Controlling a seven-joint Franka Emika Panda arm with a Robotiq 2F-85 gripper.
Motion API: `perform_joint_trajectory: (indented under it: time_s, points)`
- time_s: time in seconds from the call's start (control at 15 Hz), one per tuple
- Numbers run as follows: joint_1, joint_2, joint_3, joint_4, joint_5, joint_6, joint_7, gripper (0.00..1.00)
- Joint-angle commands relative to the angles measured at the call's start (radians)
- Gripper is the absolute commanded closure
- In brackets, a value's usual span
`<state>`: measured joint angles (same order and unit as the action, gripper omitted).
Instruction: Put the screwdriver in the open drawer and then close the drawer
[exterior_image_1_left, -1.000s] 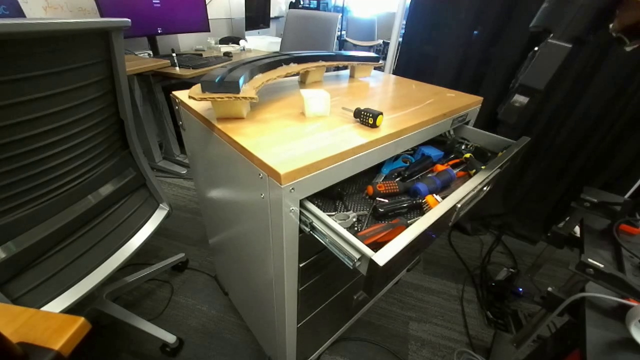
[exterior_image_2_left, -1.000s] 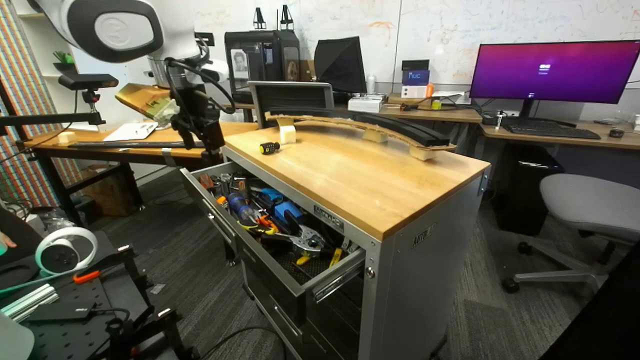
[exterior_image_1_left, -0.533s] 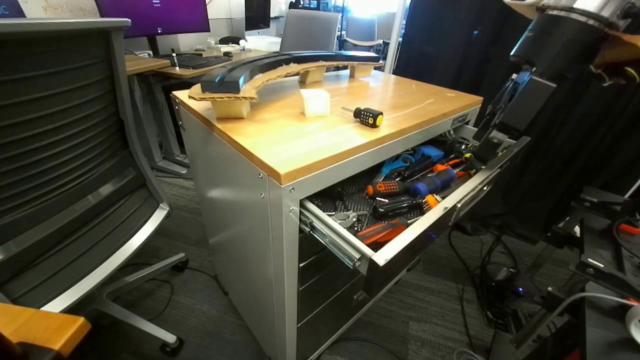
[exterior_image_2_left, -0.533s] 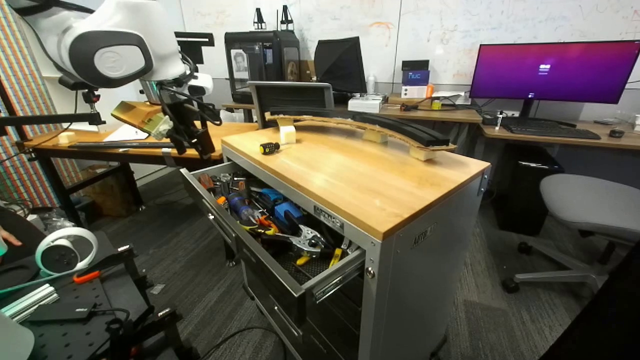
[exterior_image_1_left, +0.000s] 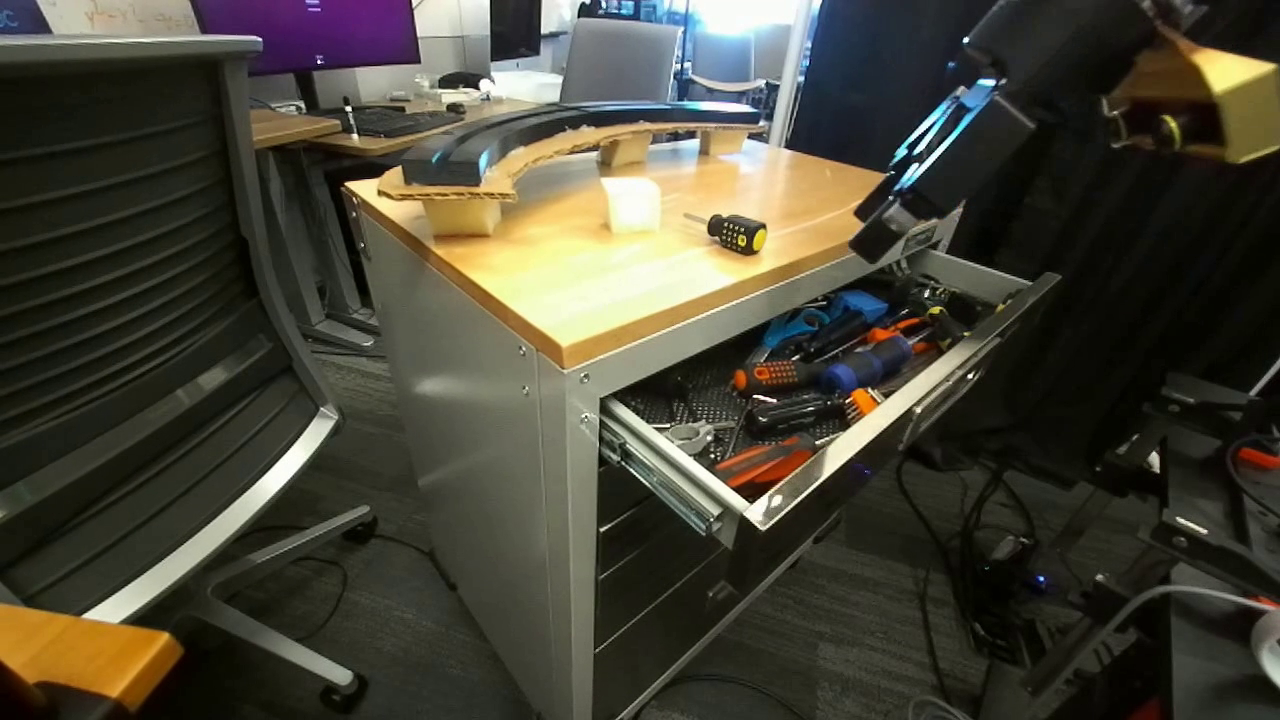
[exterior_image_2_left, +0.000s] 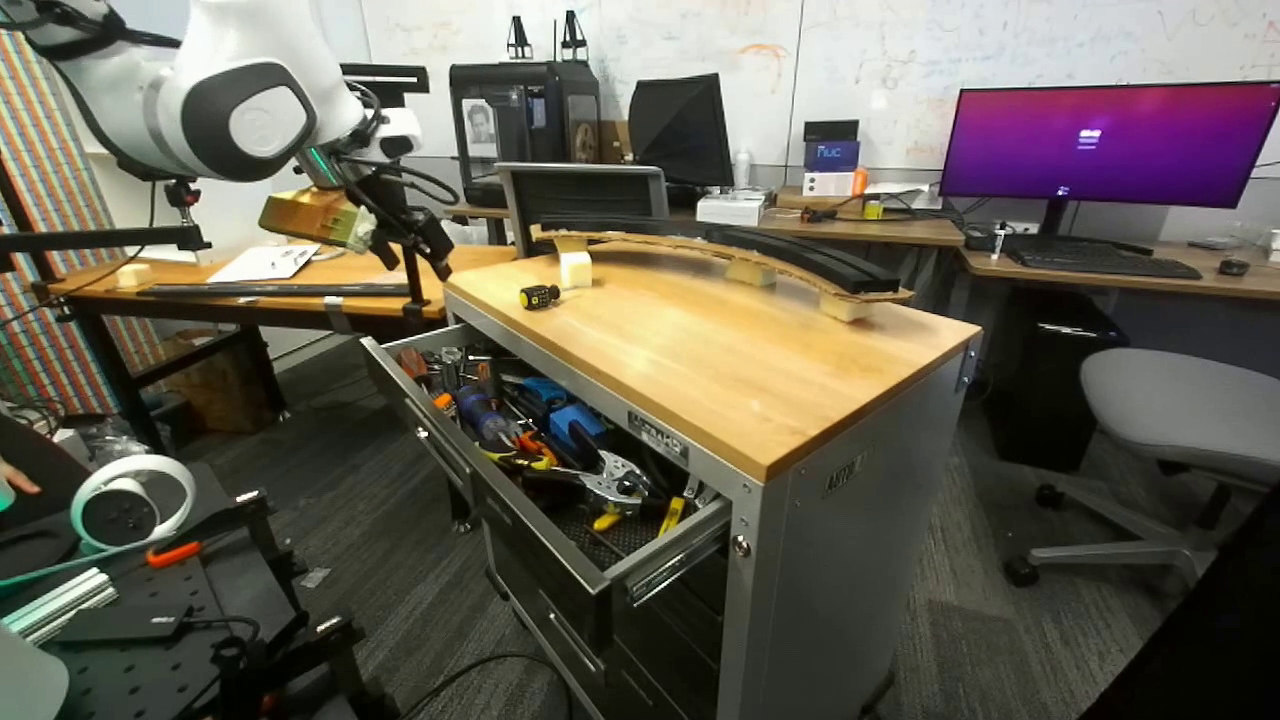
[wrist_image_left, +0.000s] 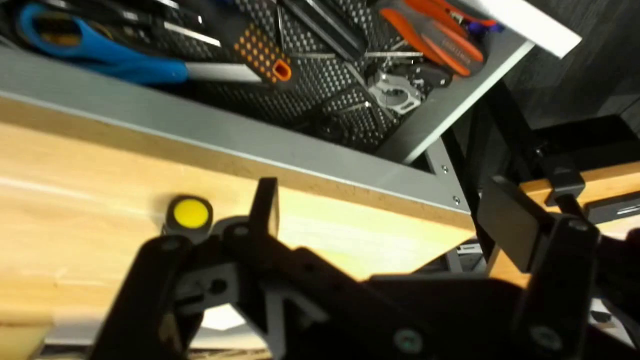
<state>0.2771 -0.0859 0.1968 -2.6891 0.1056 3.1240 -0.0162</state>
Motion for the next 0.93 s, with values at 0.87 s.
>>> perform_joint_trajectory:
  time_s: [0.87]
  points:
    - [-0.230, 0.242, 0.117, 0.408, -0.937, -0.321, 0.787, 0.00]
